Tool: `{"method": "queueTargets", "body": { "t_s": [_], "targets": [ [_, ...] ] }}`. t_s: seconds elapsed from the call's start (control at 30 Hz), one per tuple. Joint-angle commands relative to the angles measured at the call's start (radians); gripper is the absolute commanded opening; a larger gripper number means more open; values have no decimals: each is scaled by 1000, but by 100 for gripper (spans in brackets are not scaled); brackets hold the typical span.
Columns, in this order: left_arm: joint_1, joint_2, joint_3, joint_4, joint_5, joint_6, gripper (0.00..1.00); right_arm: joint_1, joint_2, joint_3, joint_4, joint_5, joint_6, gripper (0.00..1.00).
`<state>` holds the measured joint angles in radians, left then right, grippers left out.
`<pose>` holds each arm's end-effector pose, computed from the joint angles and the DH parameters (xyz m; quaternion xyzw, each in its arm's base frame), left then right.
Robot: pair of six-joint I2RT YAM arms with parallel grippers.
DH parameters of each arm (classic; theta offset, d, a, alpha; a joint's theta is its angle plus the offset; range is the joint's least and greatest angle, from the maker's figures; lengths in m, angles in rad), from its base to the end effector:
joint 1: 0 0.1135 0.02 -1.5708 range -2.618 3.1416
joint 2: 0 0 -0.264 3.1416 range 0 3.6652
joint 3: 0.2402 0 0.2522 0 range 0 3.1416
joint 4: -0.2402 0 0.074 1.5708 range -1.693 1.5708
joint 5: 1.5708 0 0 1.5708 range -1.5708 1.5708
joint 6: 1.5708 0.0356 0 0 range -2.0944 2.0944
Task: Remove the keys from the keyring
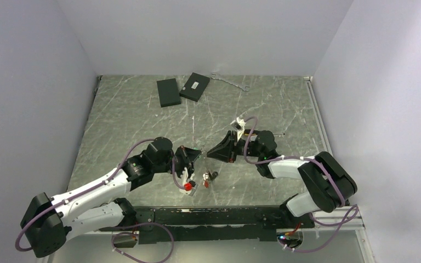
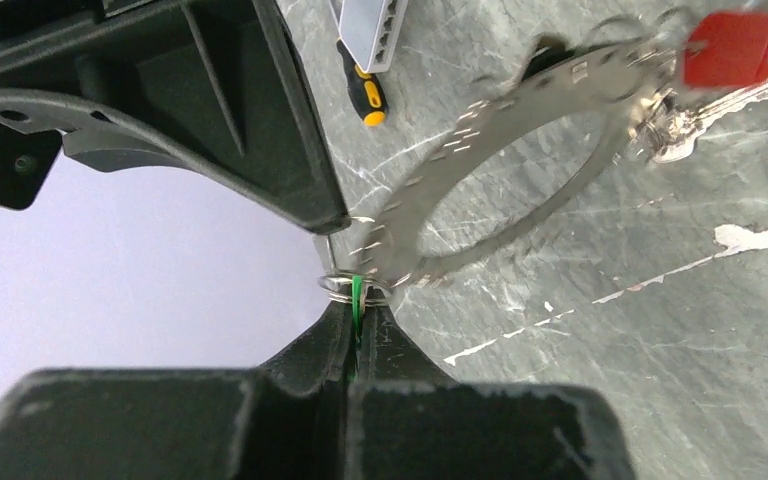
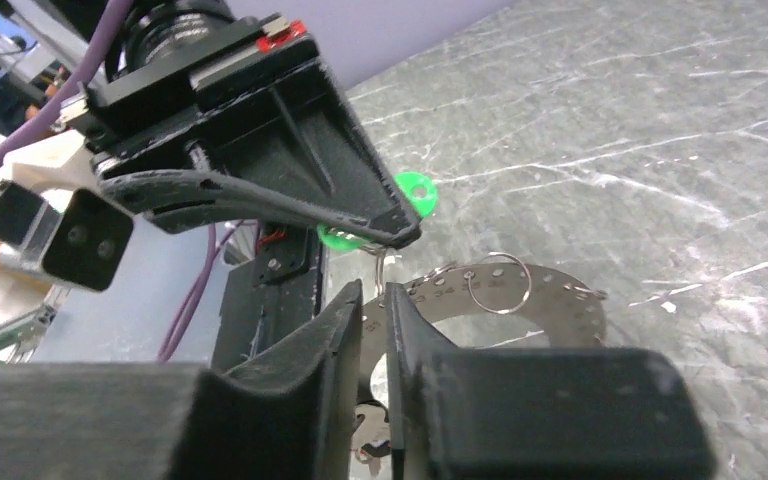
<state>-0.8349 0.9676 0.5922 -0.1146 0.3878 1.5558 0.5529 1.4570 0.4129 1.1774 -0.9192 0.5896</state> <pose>0.1340 -0.1680 0.2466 0.8192 0.2163 0.0234 0.5307 0.2062 0.1605 0.2069 -0.3230 0.5961 0.6104 0.4095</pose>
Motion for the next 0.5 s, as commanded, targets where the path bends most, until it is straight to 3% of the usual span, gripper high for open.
{"method": "queueTargets", "body": {
  "t_s": [0.0,0.27,0.47],
  "targets": [
    [35,12,15,28,51,99,0,-7,-47,51,-128,-118,-195,25],
    [98,17,49,-13,154,203,0,-30,-74,163,-380,-218,-375,45],
    [110,15,63,-5,202,239,0,-26,-68,286,-670,-239,-633,49]
  ]
}}
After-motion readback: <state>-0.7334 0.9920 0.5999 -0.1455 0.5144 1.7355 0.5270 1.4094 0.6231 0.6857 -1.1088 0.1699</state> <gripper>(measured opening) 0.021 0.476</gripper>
